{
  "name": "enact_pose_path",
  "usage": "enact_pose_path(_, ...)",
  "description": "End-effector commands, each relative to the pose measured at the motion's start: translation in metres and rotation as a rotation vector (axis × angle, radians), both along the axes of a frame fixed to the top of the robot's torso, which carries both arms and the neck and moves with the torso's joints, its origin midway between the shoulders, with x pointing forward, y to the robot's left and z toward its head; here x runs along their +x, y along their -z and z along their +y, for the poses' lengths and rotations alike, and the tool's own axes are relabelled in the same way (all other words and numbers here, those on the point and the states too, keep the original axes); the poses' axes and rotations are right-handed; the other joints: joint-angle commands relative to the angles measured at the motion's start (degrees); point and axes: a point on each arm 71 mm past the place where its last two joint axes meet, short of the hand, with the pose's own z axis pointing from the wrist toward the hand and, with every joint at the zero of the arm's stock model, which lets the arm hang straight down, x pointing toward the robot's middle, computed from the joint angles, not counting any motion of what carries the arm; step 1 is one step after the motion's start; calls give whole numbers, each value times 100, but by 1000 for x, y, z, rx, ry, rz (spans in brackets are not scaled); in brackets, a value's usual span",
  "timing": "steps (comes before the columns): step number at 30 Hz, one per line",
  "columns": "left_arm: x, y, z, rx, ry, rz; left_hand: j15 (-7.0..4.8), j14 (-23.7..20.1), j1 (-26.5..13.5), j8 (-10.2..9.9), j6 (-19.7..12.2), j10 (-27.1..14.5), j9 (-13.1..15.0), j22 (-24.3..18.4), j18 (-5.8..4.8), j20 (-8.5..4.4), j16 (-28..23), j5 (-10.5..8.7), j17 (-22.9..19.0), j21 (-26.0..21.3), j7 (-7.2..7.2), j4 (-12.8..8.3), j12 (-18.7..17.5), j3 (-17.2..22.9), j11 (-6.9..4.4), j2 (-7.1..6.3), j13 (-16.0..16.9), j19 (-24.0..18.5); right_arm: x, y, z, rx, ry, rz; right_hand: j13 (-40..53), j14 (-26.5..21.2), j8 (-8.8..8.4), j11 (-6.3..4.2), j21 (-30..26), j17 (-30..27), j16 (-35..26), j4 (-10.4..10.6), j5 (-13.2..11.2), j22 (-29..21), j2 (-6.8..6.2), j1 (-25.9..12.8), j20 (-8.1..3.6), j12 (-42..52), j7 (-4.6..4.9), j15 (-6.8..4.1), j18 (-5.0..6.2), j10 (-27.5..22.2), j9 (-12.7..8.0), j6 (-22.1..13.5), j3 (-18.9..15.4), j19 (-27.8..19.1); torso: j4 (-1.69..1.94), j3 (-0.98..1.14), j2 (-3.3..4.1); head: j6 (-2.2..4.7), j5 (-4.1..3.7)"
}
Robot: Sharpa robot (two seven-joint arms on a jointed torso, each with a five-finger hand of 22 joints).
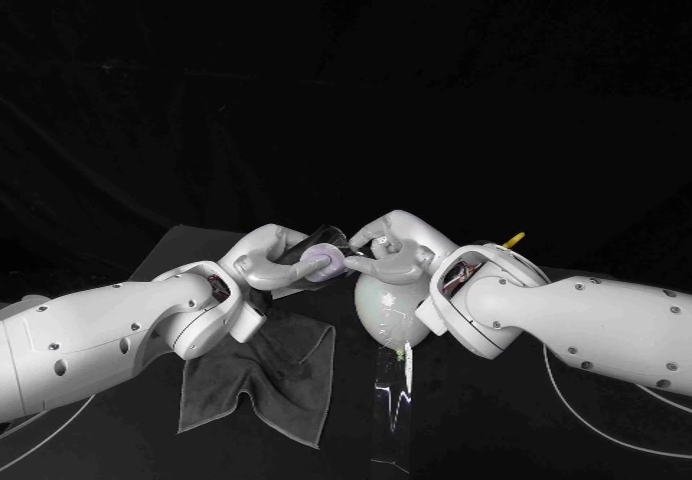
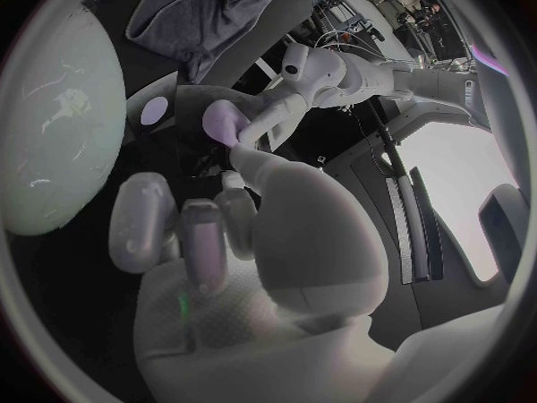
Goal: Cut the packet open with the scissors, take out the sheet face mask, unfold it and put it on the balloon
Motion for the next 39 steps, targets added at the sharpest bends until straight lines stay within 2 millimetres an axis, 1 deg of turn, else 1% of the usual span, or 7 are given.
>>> enact_pose_path(1, 0, -3, -1, -14, 17, -12, -4, -28, 11, 33, -37, -46, 9, -7, -21, 1, -34, 30, 7, -35, -5, -6, -28, 41, -10, 47, -7, 26, 0, -3, -4, 45, 11, -21, 487, 468, 266, -66, 50, 893, 27, -48, 32, 998, 12, 67, -30, 96, -39, -53, -43, 154, 286, 25, 179, 36, 0, 1, 1, 1, -1)
enact_pose_path(11, 0, -3, 0, -14, 13, -11, 1, -38, 18, 42, -52, -60, 19, -14, -28, 0, -39, 30, 11, -44, 1, -19, -28, 41, -5, -1, -7, 21, 1, -3, -13, 60, 35, -14, 612, 486, 475, -94, 94, 976, 45, -143, 38, 1007, -95, -68, -57, 183, -64, -75, -52, 242, 475, -42, 419, 51, -1, 1, 0, 4, -3)
enact_pose_path(14, 1, -3, 1, -13, 10, -10, 3, -43, 34, 60, -55, -67, 32, -19, -33, 0, -42, 30, 15, -51, 3, -45, -25, 33, -4, -67, -6, 20, 1, -3, -15, 64, 45, -18, 627, 487, 495, -96, 98, 982, 46, -157, 38, 1008, -111, -81, -59, 194, -66, -77, -53, 253, 493, -47, 438, 51, 0, 0, 0, 11, -6)
enact_pose_path(18, 2, -2, 3, -4, 6, -11, 4, -48, 97, 104, -38, -74, 61, -25, -38, -1, -44, 30, 23, -59, 5, -143, -21, -13, -6, -243, -4, 24, 2, -4, -20, 69, 65, -23, 676, 490, 542, -102, 112, 997, 49, -186, 38, 1011, -160, -118, -64, 232, -74, -82, -55, 287, 531, -51, 464, 56, 4, -2, 3, 23, -15)
enact_pose_path(27, 5, 0, 7, 22, 0, -14, 2, -46, 182, 154, -18, -65, 93, -34, -43, -3, -41, 31, 38, -69, 17, -259, -19, -30, -7, -361, -3, 28, 3, -4, -28, 76, 97, -29, 701, 495, 589, -111, 120, 1021, 54, -209, 37, 1013, -218, -162, -69, 250, -85, -88, -56, 305, 567, -54, 475, 59, 1, -2, 7, 29, -28)
enact_pose_path(34, 8, 2, 14, 36, -17, -18, 3, -44, 186, 157, -17, -62, 96, -34, -43, -3, -40, 31, 40, -70, 18, -266, -18, -30, -7, -367, -3, 29, 4, -4, -34, 75, 115, -30, 704, 496, 597, -113, 122, 1025, 55, -213, 38, 1013, -223, -167, -70, 251, -87, -90, -57, 307, 572, -54, 479, 60, 3, -1, -3, 33, -37)
enact_pose_path(39, 9, 3, 14, 49, -16, -15, -38, 56, 341, 208, 6, 51, 128, -28, -25, -14, 18, 33, 73, -52, 1, -395, 14, 114, -49, -243, 7, 67, 4, -4, -35, 75, 117, -30, 704, 497, 608, -116, 128, 1030, 56, -219, 38, 1015, -232, -174, -72, 250, -90, -92, -58, 308, 580, -55, 485, 62, 1, -1, 0, 39, -31)
